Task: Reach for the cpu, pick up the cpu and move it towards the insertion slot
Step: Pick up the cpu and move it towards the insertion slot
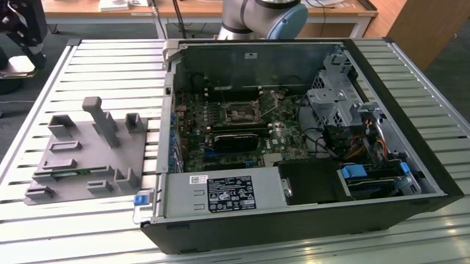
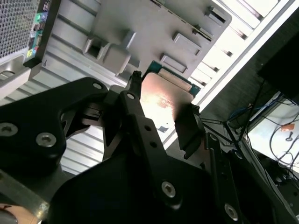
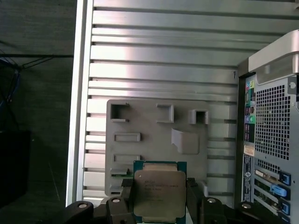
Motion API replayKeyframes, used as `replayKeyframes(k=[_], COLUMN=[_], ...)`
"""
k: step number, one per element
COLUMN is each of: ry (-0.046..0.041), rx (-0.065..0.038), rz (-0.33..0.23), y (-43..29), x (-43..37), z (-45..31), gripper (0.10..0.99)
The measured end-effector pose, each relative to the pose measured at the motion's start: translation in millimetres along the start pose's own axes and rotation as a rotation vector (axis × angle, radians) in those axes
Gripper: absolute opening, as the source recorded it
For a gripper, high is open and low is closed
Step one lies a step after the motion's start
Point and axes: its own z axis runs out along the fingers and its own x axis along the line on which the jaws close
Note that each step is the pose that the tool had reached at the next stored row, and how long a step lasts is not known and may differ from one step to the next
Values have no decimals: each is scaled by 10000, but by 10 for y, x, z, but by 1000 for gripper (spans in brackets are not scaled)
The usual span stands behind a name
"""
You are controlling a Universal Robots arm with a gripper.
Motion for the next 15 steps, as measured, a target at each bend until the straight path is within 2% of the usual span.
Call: replayKeyframes(k=[6,15], ry=[-1,-3], rx=[0,-1], rz=[8,14], y=[5,0], x=[-17,-217], z=[-132,-137], gripper=[537,537])
